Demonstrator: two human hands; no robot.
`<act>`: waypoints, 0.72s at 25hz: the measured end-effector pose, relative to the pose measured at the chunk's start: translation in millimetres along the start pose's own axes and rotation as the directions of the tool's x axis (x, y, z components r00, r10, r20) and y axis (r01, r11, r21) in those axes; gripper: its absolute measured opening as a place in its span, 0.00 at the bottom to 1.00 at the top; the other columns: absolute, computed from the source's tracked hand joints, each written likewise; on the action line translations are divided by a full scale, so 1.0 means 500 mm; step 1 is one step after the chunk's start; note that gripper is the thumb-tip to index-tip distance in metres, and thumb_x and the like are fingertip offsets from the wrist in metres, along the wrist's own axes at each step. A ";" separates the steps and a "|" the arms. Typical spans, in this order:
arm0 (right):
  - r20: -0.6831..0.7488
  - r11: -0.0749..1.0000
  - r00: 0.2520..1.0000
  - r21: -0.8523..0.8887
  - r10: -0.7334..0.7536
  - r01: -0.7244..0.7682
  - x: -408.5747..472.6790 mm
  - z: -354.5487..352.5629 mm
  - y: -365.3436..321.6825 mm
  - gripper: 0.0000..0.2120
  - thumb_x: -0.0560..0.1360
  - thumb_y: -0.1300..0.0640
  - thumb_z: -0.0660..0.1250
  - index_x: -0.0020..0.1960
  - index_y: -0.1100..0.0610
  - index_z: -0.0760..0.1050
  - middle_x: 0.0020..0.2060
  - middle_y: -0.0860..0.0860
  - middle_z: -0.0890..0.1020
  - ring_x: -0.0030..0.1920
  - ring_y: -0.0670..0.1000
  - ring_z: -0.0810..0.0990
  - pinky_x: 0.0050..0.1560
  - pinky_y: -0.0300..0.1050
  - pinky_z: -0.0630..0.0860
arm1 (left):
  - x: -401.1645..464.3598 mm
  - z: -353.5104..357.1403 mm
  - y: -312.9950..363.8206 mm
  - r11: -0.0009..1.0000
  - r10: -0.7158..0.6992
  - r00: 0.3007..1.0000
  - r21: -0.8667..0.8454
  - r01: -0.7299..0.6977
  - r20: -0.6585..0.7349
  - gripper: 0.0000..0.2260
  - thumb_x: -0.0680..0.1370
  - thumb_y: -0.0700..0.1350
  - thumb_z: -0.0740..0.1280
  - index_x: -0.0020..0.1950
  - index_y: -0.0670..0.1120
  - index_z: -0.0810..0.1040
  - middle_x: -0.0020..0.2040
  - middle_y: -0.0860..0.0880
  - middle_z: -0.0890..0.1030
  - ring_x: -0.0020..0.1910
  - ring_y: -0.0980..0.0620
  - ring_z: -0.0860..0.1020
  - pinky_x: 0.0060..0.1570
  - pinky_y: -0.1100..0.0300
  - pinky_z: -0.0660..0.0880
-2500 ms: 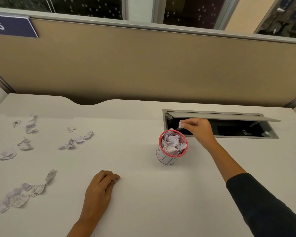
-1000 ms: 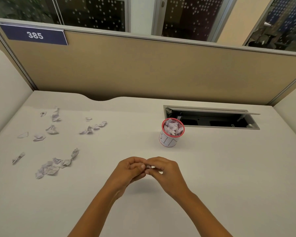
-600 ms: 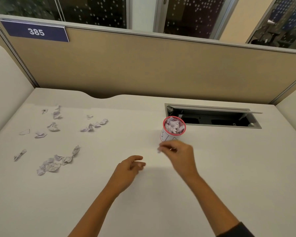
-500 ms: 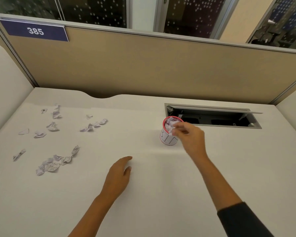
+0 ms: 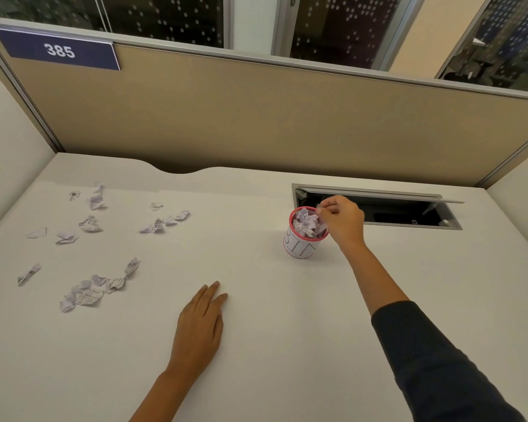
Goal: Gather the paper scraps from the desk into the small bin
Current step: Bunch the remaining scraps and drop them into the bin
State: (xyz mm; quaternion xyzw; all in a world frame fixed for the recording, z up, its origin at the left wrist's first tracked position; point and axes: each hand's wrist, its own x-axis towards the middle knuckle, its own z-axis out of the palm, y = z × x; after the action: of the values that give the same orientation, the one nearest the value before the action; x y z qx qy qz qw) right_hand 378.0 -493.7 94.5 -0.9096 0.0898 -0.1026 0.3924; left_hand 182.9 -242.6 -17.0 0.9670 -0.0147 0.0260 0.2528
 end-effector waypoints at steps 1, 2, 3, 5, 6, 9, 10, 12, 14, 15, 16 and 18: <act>-0.056 0.999 0.998 0.042 -0.010 0.013 -0.009 -0.004 0.002 0.07 0.74 0.60 0.68 0.51 0.61 0.79 0.45 0.56 0.84 0.45 0.51 0.81 0.41 0.34 0.74 | -0.003 -0.001 -0.002 1.000 0.012 1.000 0.001 -0.012 0.003 0.21 0.77 0.46 0.50 0.62 0.44 0.77 0.69 0.45 0.72 0.68 0.43 0.70 0.62 0.48 0.71; -0.108 0.996 0.994 0.084 -0.017 0.026 -0.020 -0.009 0.003 0.07 0.74 0.60 0.67 0.51 0.61 0.79 0.44 0.55 0.83 0.45 0.51 0.81 0.39 0.30 0.72 | -0.008 -0.003 -0.006 1.000 0.029 1.000 0.005 -0.029 0.003 0.21 0.77 0.46 0.50 0.63 0.44 0.76 0.69 0.45 0.72 0.69 0.43 0.69 0.63 0.48 0.70; -0.154 0.991 0.988 0.125 -0.017 0.037 -0.035 -0.013 0.003 0.06 0.75 0.60 0.67 0.50 0.60 0.79 0.44 0.54 0.83 0.45 0.51 0.80 0.37 0.26 0.70 | -0.014 -0.005 -0.010 0.999 0.045 0.999 0.006 -0.045 0.005 0.21 0.77 0.46 0.50 0.63 0.45 0.76 0.69 0.46 0.72 0.69 0.44 0.69 0.63 0.49 0.69; -0.220 0.978 0.975 0.203 0.002 0.043 -0.070 -0.016 0.001 0.05 0.75 0.60 0.66 0.50 0.59 0.78 0.43 0.52 0.82 0.45 0.49 0.79 0.32 0.23 0.70 | -0.030 -0.010 -0.022 0.997 0.075 0.997 0.005 -0.075 0.012 0.21 0.77 0.46 0.50 0.64 0.45 0.76 0.70 0.47 0.71 0.70 0.45 0.68 0.65 0.50 0.67; -0.238 0.971 0.971 0.235 0.015 0.043 -0.092 -0.014 -0.001 0.05 0.75 0.60 0.66 0.51 0.58 0.78 0.44 0.52 0.81 0.45 0.49 0.79 0.31 0.21 0.70 | -0.039 -0.012 -0.029 0.996 0.091 0.996 0.007 -0.091 0.012 0.21 0.77 0.46 0.50 0.64 0.46 0.76 0.70 0.48 0.71 0.70 0.46 0.68 0.66 0.51 0.67; -0.225 0.968 0.974 0.249 0.012 0.046 -0.170 0.010 -0.009 0.06 0.76 0.60 0.66 0.51 0.58 0.77 0.46 0.49 0.79 0.47 0.47 0.77 0.31 0.23 0.71 | -0.072 -0.026 -0.052 0.992 0.128 0.992 -0.001 -0.128 0.013 0.20 0.77 0.46 0.51 0.64 0.48 0.76 0.70 0.51 0.70 0.70 0.49 0.68 0.67 0.56 0.62; -0.200 0.972 0.980 0.233 0.007 0.041 -0.197 0.022 -0.013 0.05 0.76 0.61 0.66 0.51 0.58 0.77 0.47 0.49 0.79 0.48 0.47 0.76 0.34 0.24 0.71 | -0.084 -0.031 -0.061 0.990 0.144 0.990 -0.012 -0.144 0.008 0.19 0.78 0.45 0.52 0.63 0.48 0.76 0.70 0.51 0.70 0.70 0.50 0.67 0.68 0.57 0.61; -0.136 0.978 0.990 0.203 -0.023 0.050 -0.250 0.047 -0.022 0.05 0.75 0.64 0.65 0.49 0.59 0.77 0.47 0.51 0.79 0.46 0.48 0.77 0.39 0.26 0.71 | -0.110 -0.046 -0.087 0.982 0.180 0.984 -0.052 -0.180 0.006 0.16 0.77 0.41 0.56 0.62 0.48 0.77 0.70 0.52 0.71 0.70 0.51 0.67 0.68 0.57 0.60; -0.074 0.984 0.996 0.169 -0.043 0.055 -0.298 0.073 -0.034 0.07 0.74 0.67 0.65 0.46 0.56 0.77 0.46 0.51 0.79 0.42 0.46 0.77 0.38 0.26 0.70 | -0.135 -0.067 -0.124 0.969 0.224 0.975 -0.110 -0.222 0.004 0.16 0.76 0.39 0.59 0.60 0.48 0.78 0.69 0.53 0.72 0.69 0.53 0.69 0.66 0.59 0.62; -0.040 0.987 0.998 0.157 -0.040 0.045 -0.321 0.087 -0.043 0.08 0.74 0.67 0.64 0.46 0.55 0.77 0.46 0.51 0.79 0.40 0.45 0.77 0.36 0.27 0.70 | -0.147 -0.080 -0.145 0.964 0.232 0.973 -0.134 -0.230 0.000 0.15 0.76 0.38 0.59 0.58 0.48 0.79 0.67 0.54 0.73 0.67 0.54 0.71 0.65 0.60 0.64; -0.004 0.988 0.999 0.148 -0.036 0.036 -0.343 0.103 -0.051 0.09 0.74 0.67 0.64 0.45 0.54 0.78 0.46 0.50 0.80 0.40 0.44 0.77 0.36 0.27 0.71 | -0.157 -0.094 -0.166 0.963 0.224 0.975 -0.155 -0.222 -0.008 0.14 0.75 0.37 0.60 0.56 0.48 0.80 0.65 0.55 0.75 0.65 0.54 0.73 0.63 0.61 0.65; 0.070 0.991 0.997 0.132 -0.031 0.021 -0.387 0.145 -0.074 0.10 0.74 0.67 0.64 0.45 0.53 0.78 0.47 0.49 0.80 0.40 0.43 0.78 0.37 0.28 0.71 | -0.178 -0.129 -0.216 0.968 0.159 0.986 -0.189 -0.164 -0.043 0.14 0.73 0.36 0.61 0.53 0.48 0.81 0.61 0.54 0.78 0.60 0.55 0.76 0.59 0.65 0.67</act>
State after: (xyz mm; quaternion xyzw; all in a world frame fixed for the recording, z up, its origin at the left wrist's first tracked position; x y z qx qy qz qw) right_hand 213.2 -371.3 50.4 -0.8862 0.0568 -0.0805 0.4527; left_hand 95.7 -115.5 -18.9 0.9334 -0.0924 0.0584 0.3419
